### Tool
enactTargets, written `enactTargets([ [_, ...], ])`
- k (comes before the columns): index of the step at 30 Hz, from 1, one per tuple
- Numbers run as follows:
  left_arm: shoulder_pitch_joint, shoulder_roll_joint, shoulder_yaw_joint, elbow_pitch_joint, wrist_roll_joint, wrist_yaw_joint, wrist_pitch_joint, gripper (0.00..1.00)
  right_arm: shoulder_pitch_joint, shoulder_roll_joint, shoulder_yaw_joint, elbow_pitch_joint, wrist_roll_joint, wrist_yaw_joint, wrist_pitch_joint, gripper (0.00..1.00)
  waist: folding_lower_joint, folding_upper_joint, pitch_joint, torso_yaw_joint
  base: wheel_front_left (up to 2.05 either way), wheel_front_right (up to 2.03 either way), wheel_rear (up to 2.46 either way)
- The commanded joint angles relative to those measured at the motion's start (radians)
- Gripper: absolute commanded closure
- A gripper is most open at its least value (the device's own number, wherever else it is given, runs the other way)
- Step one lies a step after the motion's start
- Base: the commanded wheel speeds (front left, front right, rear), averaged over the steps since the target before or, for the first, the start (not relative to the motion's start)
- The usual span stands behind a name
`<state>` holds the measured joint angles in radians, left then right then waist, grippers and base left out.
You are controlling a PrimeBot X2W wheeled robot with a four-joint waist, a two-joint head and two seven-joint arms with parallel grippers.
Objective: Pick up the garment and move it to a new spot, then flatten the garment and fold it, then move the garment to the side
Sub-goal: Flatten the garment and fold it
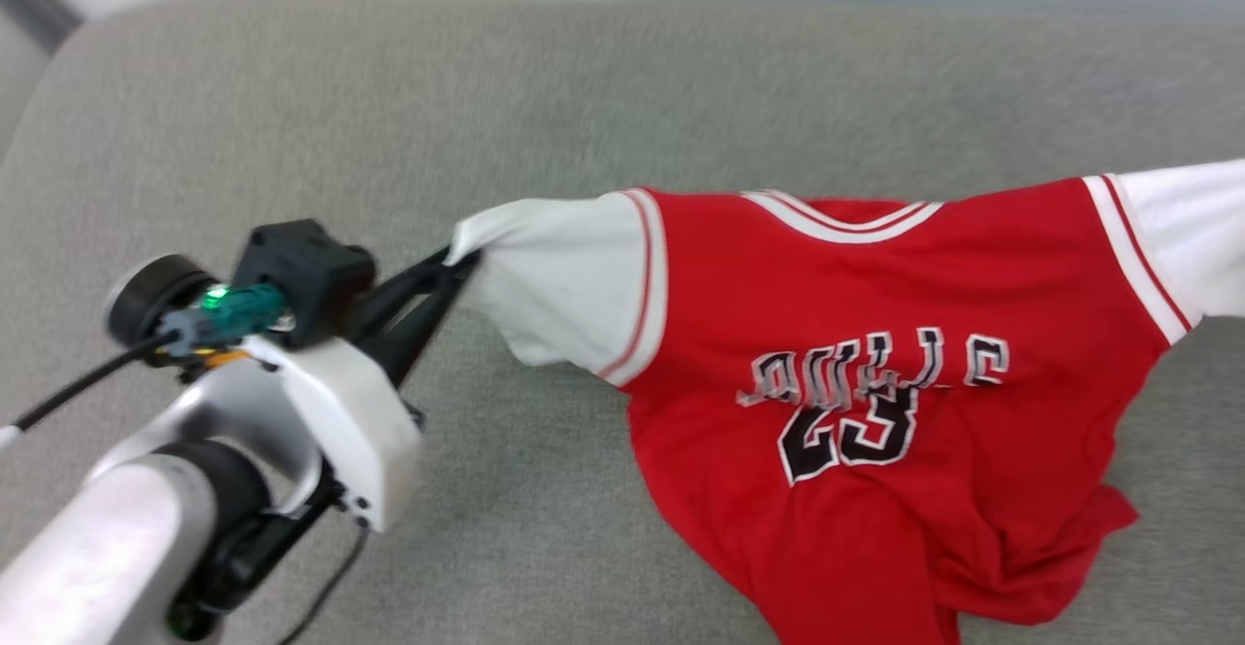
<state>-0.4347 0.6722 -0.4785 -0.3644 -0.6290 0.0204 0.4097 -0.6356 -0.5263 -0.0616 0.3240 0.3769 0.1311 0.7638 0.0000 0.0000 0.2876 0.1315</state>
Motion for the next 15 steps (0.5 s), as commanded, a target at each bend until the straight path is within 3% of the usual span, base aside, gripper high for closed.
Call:
enactTargets([
  [1,0.010,0.011,0.010,-0.005,-0.002,0.007,-0.006,1.00,-0.001,-0.009,0.001,-0.009,0.006,-0.001,-0.006,1.00,0.0000,0.0000,-0.054,-0.035,0.00,0.00,0.00],
  [15,0.098,0.144,0.251,-0.086,-0.049,0.113,-0.068,1.00,0.040,-0.055,-0.005,-0.285,0.163,-0.001,-0.085,1.00,0.0000,0.0000,-0.210,-0.118,0.00,0.00,0.00],
])
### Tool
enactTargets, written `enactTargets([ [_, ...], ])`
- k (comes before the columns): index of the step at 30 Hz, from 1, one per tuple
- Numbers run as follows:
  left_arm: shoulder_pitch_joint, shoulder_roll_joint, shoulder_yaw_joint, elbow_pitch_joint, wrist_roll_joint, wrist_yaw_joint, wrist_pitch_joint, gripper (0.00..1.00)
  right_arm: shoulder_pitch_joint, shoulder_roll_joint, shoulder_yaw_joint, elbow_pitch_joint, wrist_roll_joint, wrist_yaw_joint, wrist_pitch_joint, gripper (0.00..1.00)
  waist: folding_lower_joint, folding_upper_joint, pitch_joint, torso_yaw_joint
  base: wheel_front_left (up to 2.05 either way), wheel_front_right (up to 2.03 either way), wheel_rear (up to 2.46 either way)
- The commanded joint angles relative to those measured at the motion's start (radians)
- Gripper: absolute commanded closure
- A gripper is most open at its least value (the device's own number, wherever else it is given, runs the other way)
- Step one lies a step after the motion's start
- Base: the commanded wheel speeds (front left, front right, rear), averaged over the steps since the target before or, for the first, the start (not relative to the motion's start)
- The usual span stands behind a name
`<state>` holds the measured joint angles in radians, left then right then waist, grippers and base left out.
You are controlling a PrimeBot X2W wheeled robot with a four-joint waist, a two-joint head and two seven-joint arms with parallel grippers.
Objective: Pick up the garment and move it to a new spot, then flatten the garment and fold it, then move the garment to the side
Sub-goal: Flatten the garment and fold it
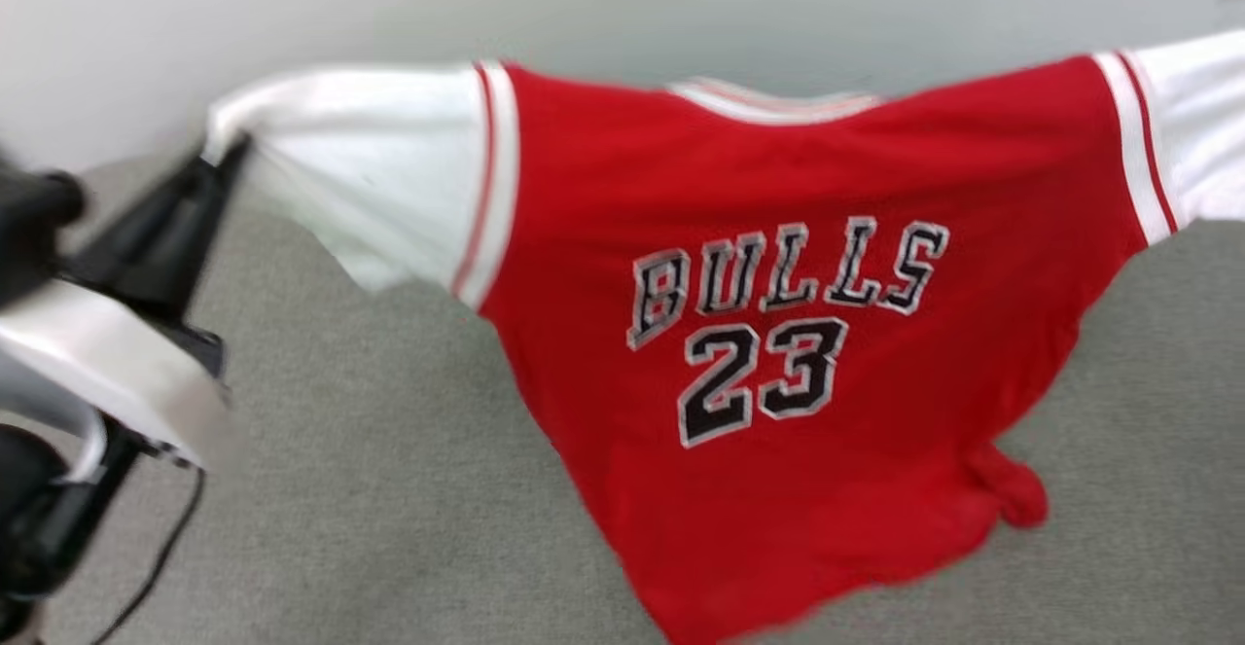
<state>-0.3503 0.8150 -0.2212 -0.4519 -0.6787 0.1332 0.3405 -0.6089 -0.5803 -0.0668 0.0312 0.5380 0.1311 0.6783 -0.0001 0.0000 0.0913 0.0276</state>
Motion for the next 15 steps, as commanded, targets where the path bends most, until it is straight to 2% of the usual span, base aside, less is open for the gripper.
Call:
enactTargets([
  [1,0.017,0.006,0.013,-0.003,-0.003,0.007,-0.008,1.00,0.014,0.004,-0.002,-0.011,0.006,-0.001,0.001,1.00,0.0001,0.0000,-0.022,-0.019,0.00,0.00,0.00],
  [10,-0.026,0.039,0.138,-0.061,-0.032,0.029,-0.057,1.00,-0.041,0.033,-0.014,-0.181,0.056,-0.001,-0.013,1.00,0.0001,0.0000,-0.054,-0.053,0.00,0.00,0.00],
  [15,-0.106,0.014,0.186,-0.053,-0.076,0.042,-0.073,1.00,-0.100,0.035,-0.023,-0.205,0.044,-0.001,-0.045,1.00,0.0001,0.0000,-0.019,-0.062,0.00,0.00,0.00],
])
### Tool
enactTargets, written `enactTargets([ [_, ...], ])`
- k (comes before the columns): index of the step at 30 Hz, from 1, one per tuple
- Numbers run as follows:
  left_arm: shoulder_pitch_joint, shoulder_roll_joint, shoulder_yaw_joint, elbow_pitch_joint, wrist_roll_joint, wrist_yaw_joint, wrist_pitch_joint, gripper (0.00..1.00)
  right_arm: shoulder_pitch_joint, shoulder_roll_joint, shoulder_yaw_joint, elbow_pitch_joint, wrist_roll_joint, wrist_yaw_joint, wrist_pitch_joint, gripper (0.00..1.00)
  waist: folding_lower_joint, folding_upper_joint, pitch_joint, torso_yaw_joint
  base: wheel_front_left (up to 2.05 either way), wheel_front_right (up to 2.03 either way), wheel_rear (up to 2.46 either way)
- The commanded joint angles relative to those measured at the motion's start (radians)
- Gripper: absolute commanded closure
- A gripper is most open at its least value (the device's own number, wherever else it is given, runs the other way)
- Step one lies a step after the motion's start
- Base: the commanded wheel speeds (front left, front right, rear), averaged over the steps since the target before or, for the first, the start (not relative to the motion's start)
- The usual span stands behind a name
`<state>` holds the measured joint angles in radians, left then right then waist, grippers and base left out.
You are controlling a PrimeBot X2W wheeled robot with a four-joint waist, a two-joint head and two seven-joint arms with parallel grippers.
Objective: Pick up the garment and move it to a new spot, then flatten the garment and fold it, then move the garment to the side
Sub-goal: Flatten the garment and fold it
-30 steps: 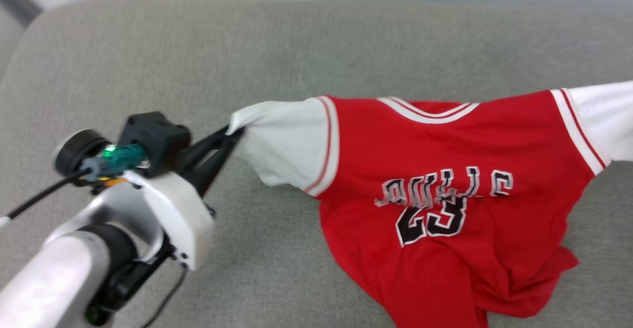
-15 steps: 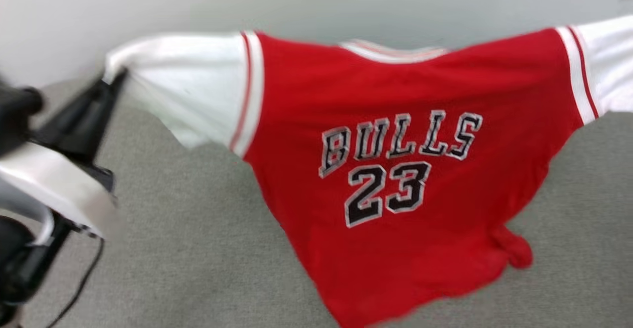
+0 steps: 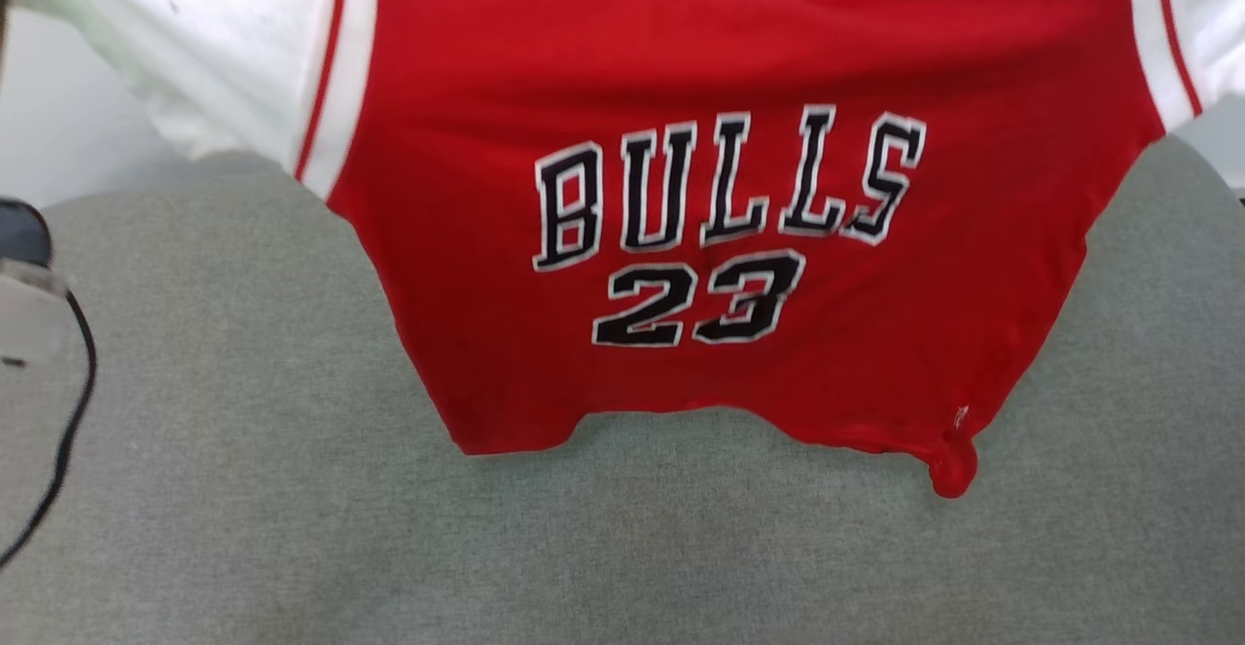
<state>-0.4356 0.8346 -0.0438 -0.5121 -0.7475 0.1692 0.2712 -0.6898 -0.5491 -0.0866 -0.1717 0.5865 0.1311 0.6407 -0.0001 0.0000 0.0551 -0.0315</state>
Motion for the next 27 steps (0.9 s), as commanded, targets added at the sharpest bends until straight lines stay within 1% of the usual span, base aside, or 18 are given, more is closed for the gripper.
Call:
enactTargets([
  [1,-0.040,-0.009,0.013,0.014,-0.014,0.004,-0.007,1.00,-0.033,0.004,-0.004,0.001,-0.007,-0.001,-0.013,1.00,0.0001,0.0000,0.030,-0.002,0.00,0.00,0.00],
  [7,-0.230,-0.016,0.000,0.111,-0.025,-0.031,-0.021,1.00,-0.166,0.004,0.014,0.045,-0.035,-0.001,-0.058,1.00,0.0001,0.0000,0.146,0.003,0.00,0.00,0.00],
  [10,-0.374,-0.030,-0.027,0.195,-0.024,-0.057,-0.027,1.00,-0.269,0.026,0.014,0.091,-0.049,-0.001,-0.085,1.00,0.0001,0.0000,0.225,0.009,0.00,0.00,0.00],
  [14,-0.595,-0.058,-0.076,0.329,0.009,-0.092,-0.043,1.00,-0.432,0.048,0.031,0.161,-0.105,-0.001,-0.132,1.00,0.0001,0.0000,0.340,0.012,0.00,0.00,0.00],
  [18,-0.835,-0.097,-0.114,0.486,0.040,-0.119,-0.060,1.00,-0.603,0.084,0.051,0.269,-0.177,-0.001,-0.210,1.00,0.0001,0.0000,0.443,0.006,0.00,0.00,0.00],
  [22,-1.053,-0.166,-0.148,0.656,0.074,-0.143,-0.121,1.00,-0.752,0.117,0.075,0.401,-0.249,-0.001,-0.295,1.00,0.0001,0.0000,0.522,0.006,0.00,0.00,0.00],
  [24,-1.142,-0.196,-0.157,0.739,0.087,-0.155,-0.159,1.00,-0.822,0.143,0.066,0.477,-0.266,-0.001,-0.328,1.00,0.0001,0.0000,0.554,0.008,0.00,0.00,0.00],
  [27,-1.245,-0.234,-0.174,0.846,0.112,-0.169,-0.218,1.00,-0.918,0.165,0.053,0.578,-0.316,-0.001,-0.395,1.00,0.0001,0.0000,0.594,0.012,0.00,0.00,0.00],
])
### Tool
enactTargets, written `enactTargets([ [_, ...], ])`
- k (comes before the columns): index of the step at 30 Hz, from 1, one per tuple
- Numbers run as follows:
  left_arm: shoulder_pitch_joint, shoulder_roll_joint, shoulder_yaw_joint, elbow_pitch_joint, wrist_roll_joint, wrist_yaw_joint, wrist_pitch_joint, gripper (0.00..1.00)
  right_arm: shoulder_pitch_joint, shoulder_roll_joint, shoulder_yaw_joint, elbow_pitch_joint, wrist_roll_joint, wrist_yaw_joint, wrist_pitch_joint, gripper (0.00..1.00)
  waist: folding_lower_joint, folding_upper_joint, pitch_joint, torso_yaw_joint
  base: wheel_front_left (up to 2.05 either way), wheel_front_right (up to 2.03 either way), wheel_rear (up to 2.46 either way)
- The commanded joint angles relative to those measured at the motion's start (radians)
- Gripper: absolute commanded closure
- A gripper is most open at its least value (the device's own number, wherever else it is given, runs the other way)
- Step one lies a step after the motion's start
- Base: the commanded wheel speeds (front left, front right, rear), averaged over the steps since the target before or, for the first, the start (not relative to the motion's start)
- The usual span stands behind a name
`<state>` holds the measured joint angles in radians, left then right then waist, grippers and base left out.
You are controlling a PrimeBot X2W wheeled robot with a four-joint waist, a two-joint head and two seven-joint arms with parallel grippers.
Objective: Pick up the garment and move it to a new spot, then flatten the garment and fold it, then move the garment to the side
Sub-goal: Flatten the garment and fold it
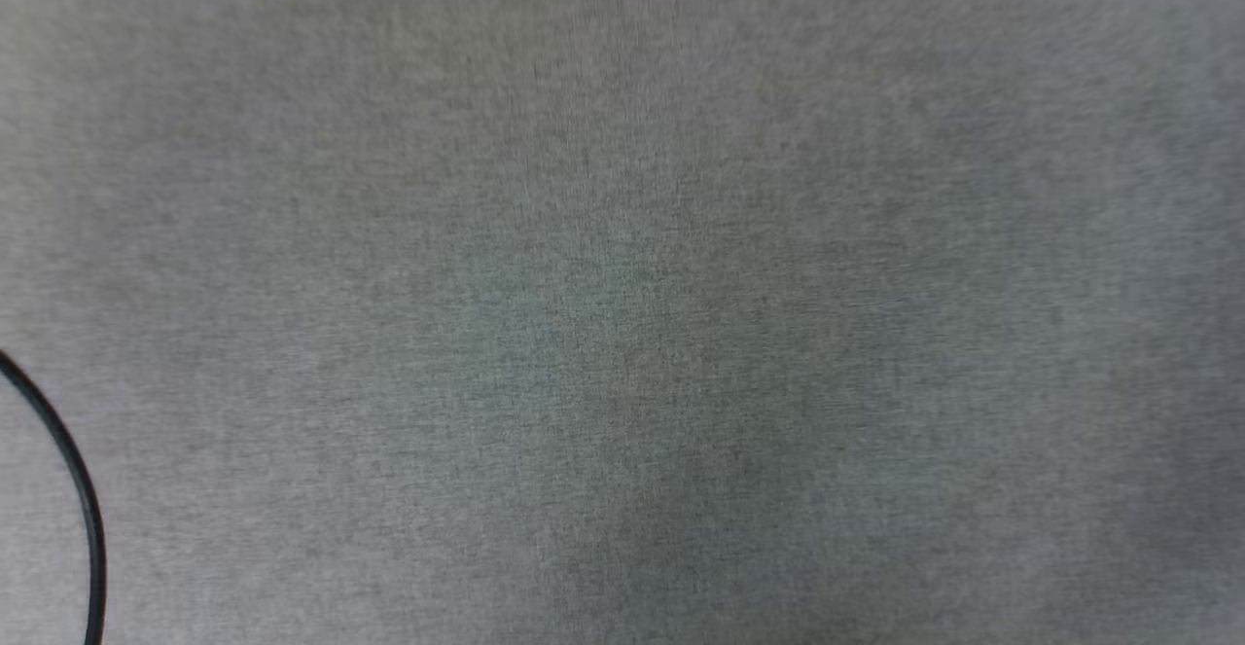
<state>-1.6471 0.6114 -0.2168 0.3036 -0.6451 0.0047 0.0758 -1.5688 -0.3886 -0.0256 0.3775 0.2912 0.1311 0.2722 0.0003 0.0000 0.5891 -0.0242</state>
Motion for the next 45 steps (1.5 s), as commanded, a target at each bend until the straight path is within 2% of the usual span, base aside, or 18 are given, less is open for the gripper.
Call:
enactTargets([
  [1,-0.057,-0.023,-0.009,0.064,0.017,-0.011,-0.040,1.00,-0.061,0.012,-0.010,0.061,-0.034,-0.001,-0.049,1.00,-0.0003,0.0000,0.070,0.006,0.00,0.00,0.00],
  [5,-0.128,-0.073,-0.036,0.192,0.035,-0.038,-0.108,1.00,-0.120,0.044,-0.039,0.182,-0.076,-0.001,-0.137,1.00,-0.0003,0.0000,0.101,0.013,0.00,0.00,0.00],
  [9,-0.116,-0.116,-0.063,0.288,0.028,-0.071,-0.159,1.00,-0.091,0.080,-0.027,0.269,-0.090,-0.001,-0.188,1.00,-0.0003,0.0000,0.107,0.022,0.00,0.00,0.00],
  [14,0.003,-0.161,-0.109,0.373,0.015,-0.106,-0.214,1.00,0.014,0.093,0.036,0.347,-0.057,-0.001,-0.229,1.00,-0.0003,0.0000,0.081,0.036,0.00,0.00,0.00],
  [17,0.071,-0.160,-0.145,0.389,0.031,-0.117,-0.237,1.00,0.070,0.090,0.064,0.367,-0.034,-0.001,-0.242,1.00,-0.0003,0.0000,0.058,0.040,0.00,0.00,0.00],
  [20,0.214,-0.155,-0.198,0.411,0.046,-0.125,-0.274,1.00,0.181,0.104,0.116,0.393,0.035,-0.001,-0.240,1.00,-0.0003,0.0000,0.008,0.039,0.00,0.00,0.00],
  [22,0.311,-0.155,-0.217,0.417,0.031,-0.129,-0.290,1.00,0.265,0.084,0.161,0.391,0.081,-0.001,-0.231,1.00,-0.0003,0.0000,-0.031,0.039,0.00,0.00,0.00],
  [26,0.577,-0.145,-0.248,0.399,-0.009,-0.132,-0.315,1.00,0.494,0.024,0.255,0.338,0.201,-0.001,-0.203,1.00,-0.0003,0.0000,-0.145,0.043,0.00,0.00,0.00],
  [32,0.878,-0.104,-0.275,0.319,-0.062,-0.132,-0.306,1.00,0.758,-0.057,0.304,0.243,0.329,-0.001,-0.157,1.00,-0.0003,0.0000,-0.276,0.053,0.00,0.00,0.00],
  [35,0.974,-0.080,-0.279,0.281,-0.073,-0.122,-0.297,1.00,0.841,-0.084,0.313,0.208,0.357,-0.001,-0.141,1.00,-0.0003,0.0000,-0.313,0.056,0.00,0.00,0.00],
  [45,1.385,0.045,-0.292,0.004,-0.127,-0.005,-0.204,1.00,1.211,-0.188,0.307,0.052,0.434,-0.001,-0.106,1.00,-0.0003,0.0000,-0.464,0.060,0.00,0.00,0.00],
])
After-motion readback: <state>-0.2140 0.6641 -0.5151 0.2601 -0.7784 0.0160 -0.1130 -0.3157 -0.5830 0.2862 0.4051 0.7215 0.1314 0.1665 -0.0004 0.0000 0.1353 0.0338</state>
